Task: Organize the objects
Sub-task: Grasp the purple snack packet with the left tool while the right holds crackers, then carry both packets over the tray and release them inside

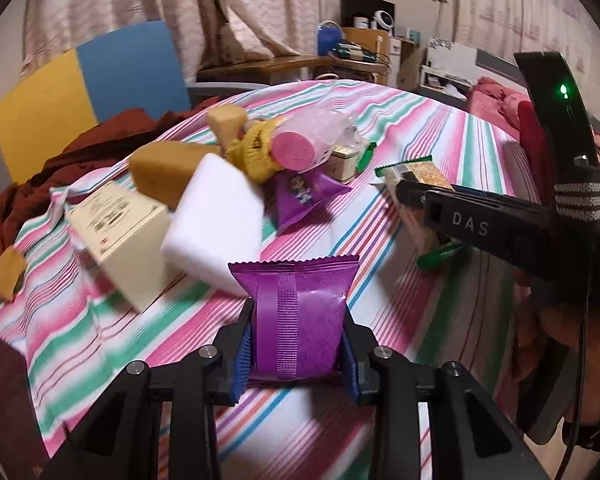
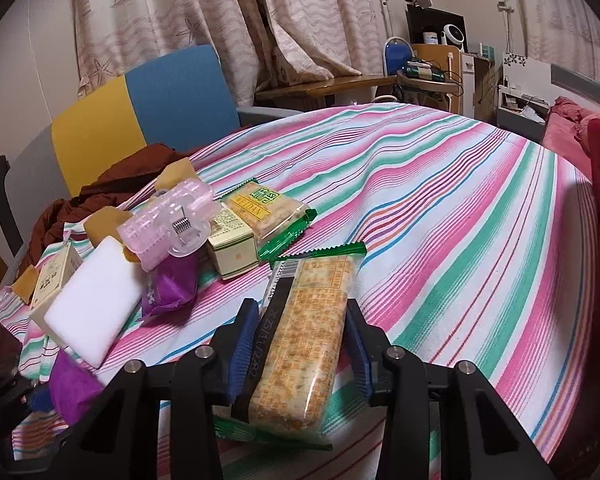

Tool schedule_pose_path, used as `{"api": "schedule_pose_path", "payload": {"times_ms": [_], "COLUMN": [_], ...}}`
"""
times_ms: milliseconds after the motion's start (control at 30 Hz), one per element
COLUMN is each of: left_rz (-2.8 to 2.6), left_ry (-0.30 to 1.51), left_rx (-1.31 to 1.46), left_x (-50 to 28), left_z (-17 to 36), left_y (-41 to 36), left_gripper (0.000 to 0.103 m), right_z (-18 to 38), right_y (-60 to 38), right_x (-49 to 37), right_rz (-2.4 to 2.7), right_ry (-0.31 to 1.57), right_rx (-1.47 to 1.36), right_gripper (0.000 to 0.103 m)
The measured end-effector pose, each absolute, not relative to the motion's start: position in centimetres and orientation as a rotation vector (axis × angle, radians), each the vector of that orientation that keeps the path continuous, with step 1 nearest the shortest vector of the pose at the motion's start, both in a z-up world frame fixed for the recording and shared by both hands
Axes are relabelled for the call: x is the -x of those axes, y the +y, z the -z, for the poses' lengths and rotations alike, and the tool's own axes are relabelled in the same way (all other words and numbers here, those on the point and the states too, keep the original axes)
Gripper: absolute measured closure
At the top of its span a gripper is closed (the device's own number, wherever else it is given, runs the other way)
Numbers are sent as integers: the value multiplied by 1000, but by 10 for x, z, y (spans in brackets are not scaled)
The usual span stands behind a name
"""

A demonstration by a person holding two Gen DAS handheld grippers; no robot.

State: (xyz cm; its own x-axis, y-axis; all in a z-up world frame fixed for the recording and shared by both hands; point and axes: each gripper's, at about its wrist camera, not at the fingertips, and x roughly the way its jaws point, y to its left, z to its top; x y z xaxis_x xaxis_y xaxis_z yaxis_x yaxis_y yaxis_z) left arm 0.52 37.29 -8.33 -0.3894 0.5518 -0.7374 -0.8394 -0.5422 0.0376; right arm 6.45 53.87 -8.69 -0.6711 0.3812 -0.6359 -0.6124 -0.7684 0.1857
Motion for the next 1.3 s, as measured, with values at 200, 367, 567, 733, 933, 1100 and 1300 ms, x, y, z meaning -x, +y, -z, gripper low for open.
{"api": "schedule_pose_path", "payload": {"times_ms": [200,367,567,733,933,1100,1300], "left_rz": [-2027,-2033,-2033,-2036,-2010,-1990,-2042], "left_ry": [498,495,476,441,351,319,286], "left_rx": [859,849,848,864,917,883,806], "left_x": [-11,-17,-21,-23,-38,-57,-66], "left_z": [84,84,83,82,74,61,34], "left_y": [362,356,347,334,300,274,240], "left_gripper": [67,67,68,69,69,69,69], "right_z": [85,86,81,76,67,59,47], "right_y": [531,518,500,480,461,443,417], "right_x": [-70,-79,-80,-80,-81,-80,-76], "right_rz": [-2409,-2429,-2464,-2513,-2560,-2602,-2680], "right_ry": [547,588,661,676,678,677,670], "right_rx": [811,825,859,893,914,925,935], "right_gripper": [62,62,62,62,62,62,62]}}
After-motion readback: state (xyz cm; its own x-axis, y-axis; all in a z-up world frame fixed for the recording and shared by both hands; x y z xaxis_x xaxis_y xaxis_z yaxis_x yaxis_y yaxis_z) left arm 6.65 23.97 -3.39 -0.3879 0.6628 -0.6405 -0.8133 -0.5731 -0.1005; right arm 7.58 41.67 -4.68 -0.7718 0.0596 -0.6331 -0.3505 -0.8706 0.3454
